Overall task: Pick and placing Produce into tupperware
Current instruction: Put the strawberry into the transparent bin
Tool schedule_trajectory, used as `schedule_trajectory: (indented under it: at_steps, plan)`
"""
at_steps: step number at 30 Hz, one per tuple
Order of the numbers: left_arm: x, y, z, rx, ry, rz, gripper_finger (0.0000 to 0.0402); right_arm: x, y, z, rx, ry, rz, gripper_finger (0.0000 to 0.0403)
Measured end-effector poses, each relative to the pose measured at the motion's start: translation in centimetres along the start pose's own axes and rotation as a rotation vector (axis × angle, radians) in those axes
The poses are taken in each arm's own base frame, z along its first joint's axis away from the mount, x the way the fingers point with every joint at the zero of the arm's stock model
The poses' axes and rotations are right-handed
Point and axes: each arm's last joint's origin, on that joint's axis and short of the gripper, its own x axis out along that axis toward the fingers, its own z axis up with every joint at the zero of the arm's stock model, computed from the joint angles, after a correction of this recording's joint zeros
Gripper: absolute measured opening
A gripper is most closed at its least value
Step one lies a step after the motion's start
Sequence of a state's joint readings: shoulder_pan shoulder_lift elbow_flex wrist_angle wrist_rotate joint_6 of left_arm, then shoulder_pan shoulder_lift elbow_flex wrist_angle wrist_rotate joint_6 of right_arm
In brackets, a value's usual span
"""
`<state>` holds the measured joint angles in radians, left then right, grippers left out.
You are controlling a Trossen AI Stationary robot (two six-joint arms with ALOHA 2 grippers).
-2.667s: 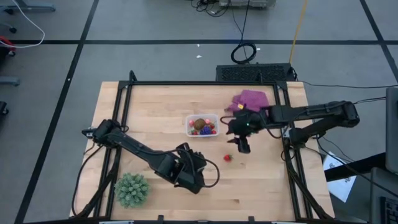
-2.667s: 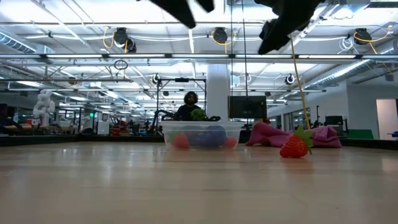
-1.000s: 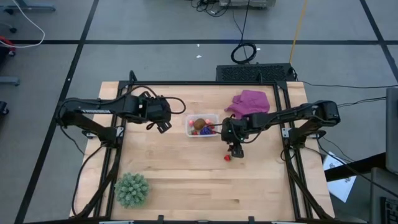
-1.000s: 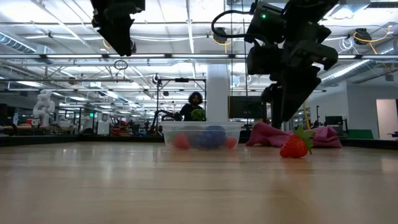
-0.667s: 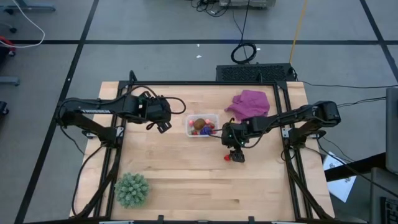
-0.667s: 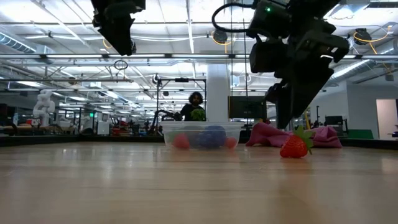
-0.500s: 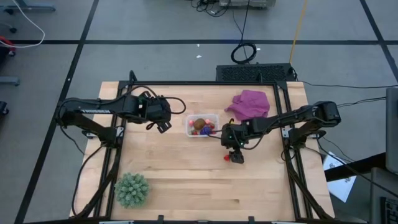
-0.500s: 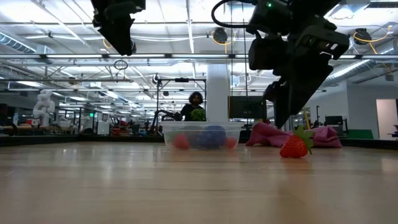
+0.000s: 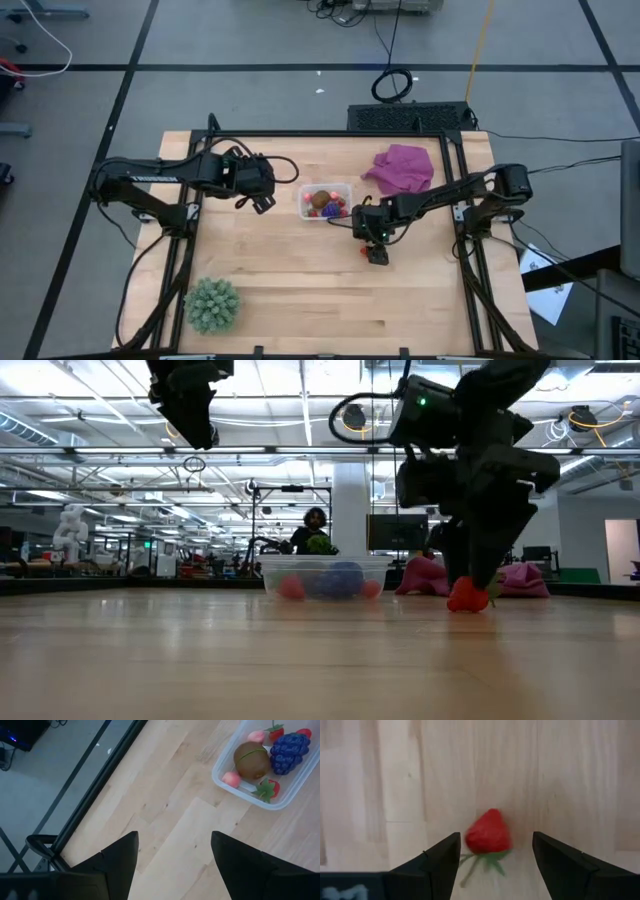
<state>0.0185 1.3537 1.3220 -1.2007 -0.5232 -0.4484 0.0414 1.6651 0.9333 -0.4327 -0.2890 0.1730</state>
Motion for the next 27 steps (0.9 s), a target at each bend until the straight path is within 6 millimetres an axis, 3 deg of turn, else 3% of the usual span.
schedule_trajectory:
  at_steps: [16,27]
  plan:
    - [0.0,-0.01,0.0,0.0,0.0,-0.001,0.0257,0.88,-0.27,0.02,0.001,0.021,-0.002,0.0239]
    - [-0.01,-0.01,0.0,0.0,0.0,-0.001,0.0257,0.93,-0.33,0.02,0.005,0.019,-0.014,0.0196]
